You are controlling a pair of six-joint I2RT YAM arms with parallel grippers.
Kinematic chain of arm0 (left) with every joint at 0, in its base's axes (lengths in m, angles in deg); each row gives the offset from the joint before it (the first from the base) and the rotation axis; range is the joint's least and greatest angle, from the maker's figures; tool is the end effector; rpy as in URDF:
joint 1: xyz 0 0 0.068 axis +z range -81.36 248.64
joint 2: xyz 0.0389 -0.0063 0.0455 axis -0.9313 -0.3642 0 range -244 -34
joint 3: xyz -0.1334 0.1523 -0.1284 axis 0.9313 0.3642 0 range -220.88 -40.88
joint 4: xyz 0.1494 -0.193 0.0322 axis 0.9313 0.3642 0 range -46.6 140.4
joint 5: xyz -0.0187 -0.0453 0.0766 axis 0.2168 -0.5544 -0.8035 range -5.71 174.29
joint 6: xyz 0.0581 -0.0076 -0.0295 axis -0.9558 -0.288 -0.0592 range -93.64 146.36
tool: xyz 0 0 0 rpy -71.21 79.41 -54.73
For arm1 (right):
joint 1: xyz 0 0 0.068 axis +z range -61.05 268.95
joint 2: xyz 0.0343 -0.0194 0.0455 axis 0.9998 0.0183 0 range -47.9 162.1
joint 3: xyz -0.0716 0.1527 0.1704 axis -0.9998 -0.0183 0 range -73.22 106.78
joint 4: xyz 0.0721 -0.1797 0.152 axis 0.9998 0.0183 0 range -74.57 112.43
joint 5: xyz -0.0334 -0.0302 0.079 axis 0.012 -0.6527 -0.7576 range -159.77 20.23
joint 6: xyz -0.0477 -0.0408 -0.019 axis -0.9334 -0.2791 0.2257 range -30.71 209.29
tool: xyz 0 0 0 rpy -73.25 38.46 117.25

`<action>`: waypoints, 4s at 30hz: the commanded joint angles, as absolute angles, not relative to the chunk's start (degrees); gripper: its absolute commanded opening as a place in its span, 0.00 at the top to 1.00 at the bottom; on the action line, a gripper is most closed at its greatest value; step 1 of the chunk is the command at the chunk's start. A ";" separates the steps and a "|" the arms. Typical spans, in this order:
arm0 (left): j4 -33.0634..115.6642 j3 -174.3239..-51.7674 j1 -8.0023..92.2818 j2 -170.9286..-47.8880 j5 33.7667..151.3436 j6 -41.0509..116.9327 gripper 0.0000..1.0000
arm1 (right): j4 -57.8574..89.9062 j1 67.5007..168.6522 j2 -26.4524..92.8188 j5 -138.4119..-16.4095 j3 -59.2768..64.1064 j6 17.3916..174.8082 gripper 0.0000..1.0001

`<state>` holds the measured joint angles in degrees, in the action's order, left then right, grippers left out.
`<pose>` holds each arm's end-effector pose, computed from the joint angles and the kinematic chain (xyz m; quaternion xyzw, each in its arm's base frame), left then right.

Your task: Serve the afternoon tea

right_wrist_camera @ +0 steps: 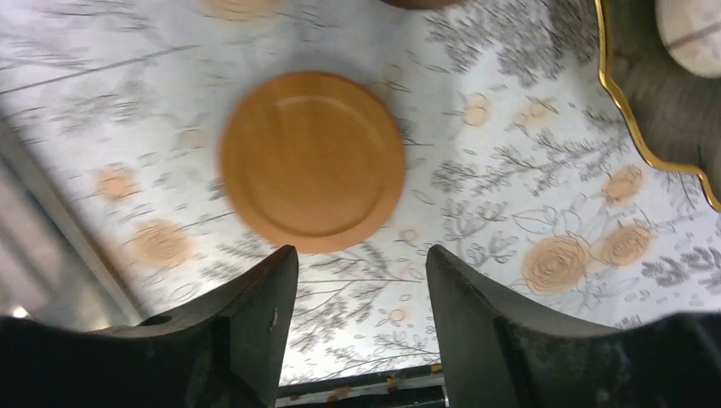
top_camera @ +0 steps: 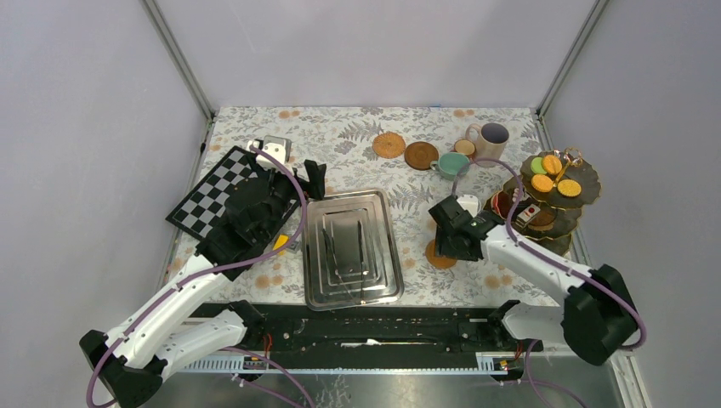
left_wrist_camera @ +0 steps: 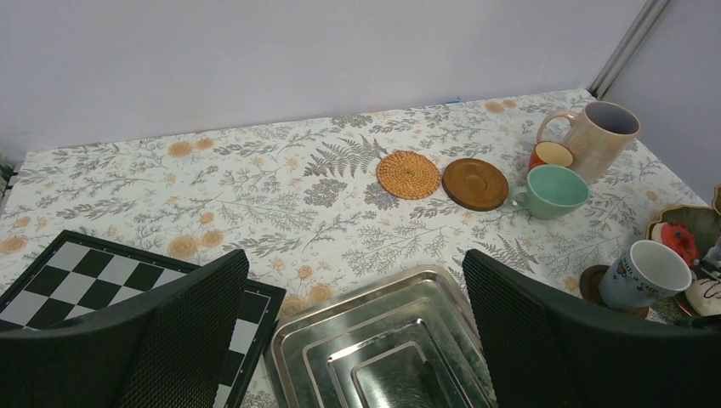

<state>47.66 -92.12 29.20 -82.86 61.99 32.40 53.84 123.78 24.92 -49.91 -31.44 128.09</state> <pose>0.1798 -0.1224 0.3520 0.0737 0.7139 -0.1355 0.6831 0.1923 0.1124 0.1517 0.0644 0.9676 -0.0305 0.2423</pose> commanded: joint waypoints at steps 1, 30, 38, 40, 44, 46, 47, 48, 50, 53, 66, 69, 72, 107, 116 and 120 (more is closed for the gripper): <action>45.08 -92.32 28.91 -82.08 63.13 32.80 0.01 | 50.10 127.35 21.42 -52.27 -27.34 124.38 0.32; 45.07 -92.29 28.91 -82.45 62.99 32.69 0.01 | 52.16 124.00 38.20 -40.65 -29.89 134.90 0.40; 45.07 -92.20 28.85 -82.56 62.99 32.60 0.01 | 51.49 122.62 36.95 -38.44 -27.63 131.41 0.39; 45.07 -92.20 28.83 -82.60 62.88 32.60 0.01 | 53.01 123.23 34.93 -39.26 -26.50 130.76 0.39; 44.99 -92.16 28.84 -82.62 62.86 32.56 0.01 | 55.44 127.06 25.40 -39.58 -23.10 127.36 0.29; 45.07 -92.27 28.82 -82.76 63.18 32.69 0.01 | 55.15 127.26 21.07 -40.22 -20.13 124.27 0.21; 45.07 -92.29 28.87 -82.82 63.37 32.77 0.01 | 54.92 127.22 19.79 -39.70 -18.32 122.64 0.18; 45.07 -92.37 28.83 -82.86 63.50 32.78 0.01 | 54.09 127.21 18.90 -38.91 -16.33 120.28 0.14; 45.08 -92.38 28.82 -82.96 63.49 32.78 0.01 | 50.41 127.02 18.34 -36.72 -13.24 115.51 0.05; 45.07 -92.23 28.85 -83.06 62.86 32.61 0.01 | 45.75 122.63 23.30 -37.45 -6.96 110.10 0.01; 44.94 -92.03 28.74 -82.96 62.51 32.25 0.01 | 53.27 102.70 60.27 -43.76 22.31 115.44 0.23; 44.99 -92.05 28.80 -82.79 62.66 32.38 0.01 | 54.93 100.41 66.32 -45.76 25.27 114.42 0.30; 44.94 -92.03 28.76 -82.69 62.71 32.43 0.01 | 53.09 98.92 68.50 -47.88 24.39 112.96 0.34; 44.98 -92.04 28.65 -83.80 62.52 32.34 0.01 | 48.51 109.56 52.48 -45.52 16.44 104.45 0.96; 45.07 -92.28 28.61 -83.63 62.77 32.57 0.01 | 51.06 117.07 21.06 -54.03 -15.38 113.29 0.94; 45.24 -92.49 28.62 -83.60 63.52 32.84 0.01 | 53.39 117.07 11.19 -50.17 -24.32 117.92 0.93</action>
<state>47.57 -91.95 28.89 -83.69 62.25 32.38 50.76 117.42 17.49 -52.93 -18.24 111.28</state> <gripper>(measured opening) 0.990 0.133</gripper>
